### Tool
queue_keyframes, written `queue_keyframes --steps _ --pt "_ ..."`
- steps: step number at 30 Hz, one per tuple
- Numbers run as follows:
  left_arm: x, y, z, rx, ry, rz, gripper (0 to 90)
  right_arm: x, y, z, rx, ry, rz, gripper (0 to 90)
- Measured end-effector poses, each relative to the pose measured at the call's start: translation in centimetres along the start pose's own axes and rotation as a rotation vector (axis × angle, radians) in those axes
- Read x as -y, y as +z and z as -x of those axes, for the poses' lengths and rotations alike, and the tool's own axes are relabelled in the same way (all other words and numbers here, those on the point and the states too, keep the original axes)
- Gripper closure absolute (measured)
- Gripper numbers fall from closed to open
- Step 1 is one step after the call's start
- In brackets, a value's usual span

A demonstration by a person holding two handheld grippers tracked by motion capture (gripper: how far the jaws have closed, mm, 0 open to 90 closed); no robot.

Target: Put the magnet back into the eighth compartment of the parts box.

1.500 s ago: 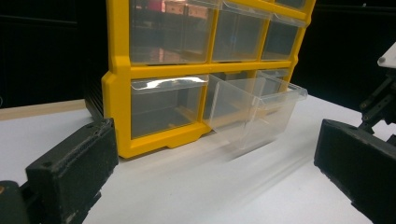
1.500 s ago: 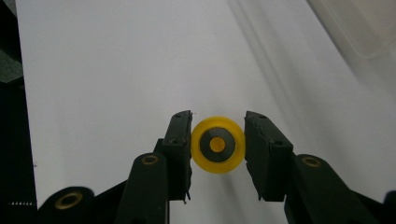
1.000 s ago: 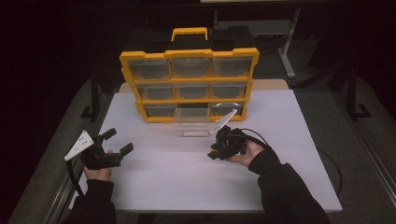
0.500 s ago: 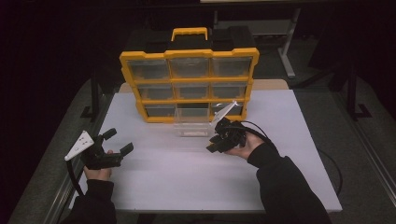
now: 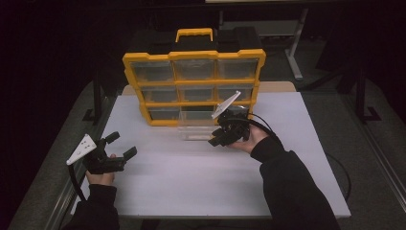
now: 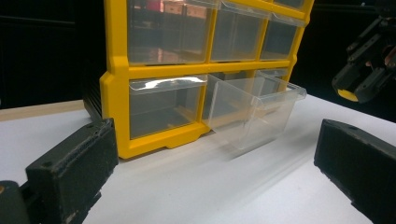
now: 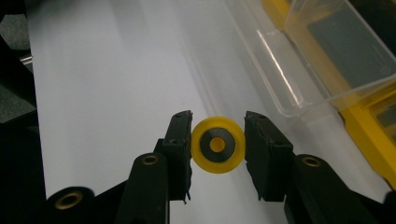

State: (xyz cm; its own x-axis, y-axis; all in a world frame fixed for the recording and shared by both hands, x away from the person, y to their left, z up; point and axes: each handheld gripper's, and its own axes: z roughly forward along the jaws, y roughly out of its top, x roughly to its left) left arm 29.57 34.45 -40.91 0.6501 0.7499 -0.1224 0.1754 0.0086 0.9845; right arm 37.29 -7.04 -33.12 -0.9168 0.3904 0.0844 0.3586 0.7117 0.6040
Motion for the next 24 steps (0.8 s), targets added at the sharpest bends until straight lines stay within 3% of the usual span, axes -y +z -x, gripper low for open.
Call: queue_keyframes --steps 14,24 --pt "0.0 0.0 0.0 0.000 0.000 0.003 0.0 -2.5 -1.0 0.7 0.018 -0.004 0.016 61.0" --pt "0.0 0.0 0.0 0.002 0.000 0.004 0.0 -3.9 -0.7 1.0 0.024 -0.009 0.014 61.0"
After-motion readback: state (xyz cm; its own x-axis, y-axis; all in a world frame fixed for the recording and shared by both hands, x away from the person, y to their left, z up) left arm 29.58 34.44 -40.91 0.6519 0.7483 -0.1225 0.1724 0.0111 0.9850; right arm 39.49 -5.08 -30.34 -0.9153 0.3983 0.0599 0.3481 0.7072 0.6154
